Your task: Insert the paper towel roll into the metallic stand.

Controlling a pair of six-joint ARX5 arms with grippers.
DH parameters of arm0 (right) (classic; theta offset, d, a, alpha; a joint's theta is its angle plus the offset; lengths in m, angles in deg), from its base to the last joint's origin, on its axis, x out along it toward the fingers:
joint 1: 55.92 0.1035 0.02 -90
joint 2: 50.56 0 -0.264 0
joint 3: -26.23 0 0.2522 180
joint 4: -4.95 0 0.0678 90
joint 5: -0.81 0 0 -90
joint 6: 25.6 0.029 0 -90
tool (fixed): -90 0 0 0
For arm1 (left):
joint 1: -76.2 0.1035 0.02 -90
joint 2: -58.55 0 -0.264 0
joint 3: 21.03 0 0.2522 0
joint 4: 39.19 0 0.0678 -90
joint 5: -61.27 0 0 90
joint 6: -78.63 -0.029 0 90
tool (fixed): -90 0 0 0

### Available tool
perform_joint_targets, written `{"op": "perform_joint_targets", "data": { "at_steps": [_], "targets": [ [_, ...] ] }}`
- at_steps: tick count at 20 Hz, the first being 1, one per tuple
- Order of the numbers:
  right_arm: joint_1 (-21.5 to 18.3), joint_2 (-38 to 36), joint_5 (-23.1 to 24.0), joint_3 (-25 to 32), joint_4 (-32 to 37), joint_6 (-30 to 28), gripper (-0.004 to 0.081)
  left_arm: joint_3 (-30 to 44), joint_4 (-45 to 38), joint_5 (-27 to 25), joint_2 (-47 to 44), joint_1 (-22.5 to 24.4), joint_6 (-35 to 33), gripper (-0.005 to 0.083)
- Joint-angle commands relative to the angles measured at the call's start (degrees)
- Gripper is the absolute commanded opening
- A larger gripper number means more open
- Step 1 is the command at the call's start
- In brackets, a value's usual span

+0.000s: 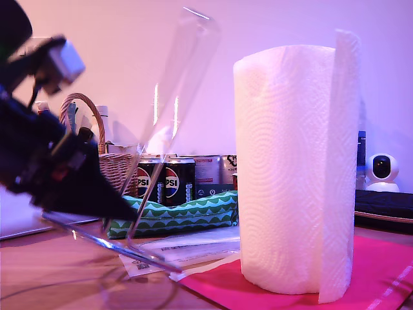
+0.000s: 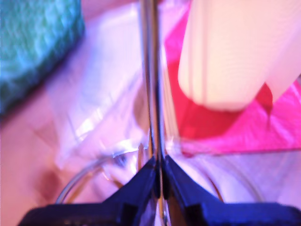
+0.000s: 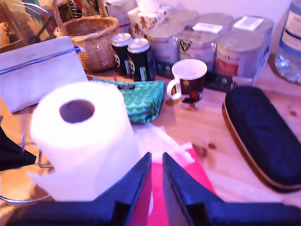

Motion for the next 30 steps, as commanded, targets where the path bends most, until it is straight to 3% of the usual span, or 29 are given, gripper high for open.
{"op": "perform_joint_targets", "data": {
  "at_steps": [1, 6, 10, 14, 16, 20, 26, 30],
  "targets": [
    [0.52, 0.74, -0.15, -1.68, 0.44, -0.39, 0.006, -0.77, -1.36, -0.66, -1.07, -0.13, -1.62, -0.0024],
    [0.59, 2.14, -0.11, -2.14, 0.37, -1.84, 0.006, -0.7, -1.97, -2.38, -0.46, -0.13, -4.46, -0.0023],
    [1.55, 2.89, -0.17, -2.14, 0.11, -3.48, 0.0068, -0.7, -7.56, -3.3, -0.96, -0.13, -4.57, -0.0023],
    [3.87, 4.52, -0.42, -2.25, -2.91, -5.62, 0.0112, -0.7, -8.87, -5.99, -0.94, 0.24, -4.66, -0.0023],
    [6.67, 5.4, -2.23, -3.37, -4.37, -9.38, 0.0148, -0.7, -9.18, -6.6, -0.96, 0.24, -5.22, -0.0023],
    [12.81, 12.5, -0.57, -13.53, -13.86, -12.55, 0.0237, -0.7, -9.81, -6.86, -0.96, 0.24, -5.4, -0.0023],
    [21.86, 30.34, 7.52, -32.02, -31.26, -12.46, 0.0414, -0.7, -10.08, -6.84, -0.96, 0.24, -5.4, -0.0023],
    [28.37, 39.47, 12.57, -39.06, -35.47, -11.82, 0.0427, -0.7, -10.14, -6.86, -0.96, 0.24, -5.38, -0.0023]
  ]
}}
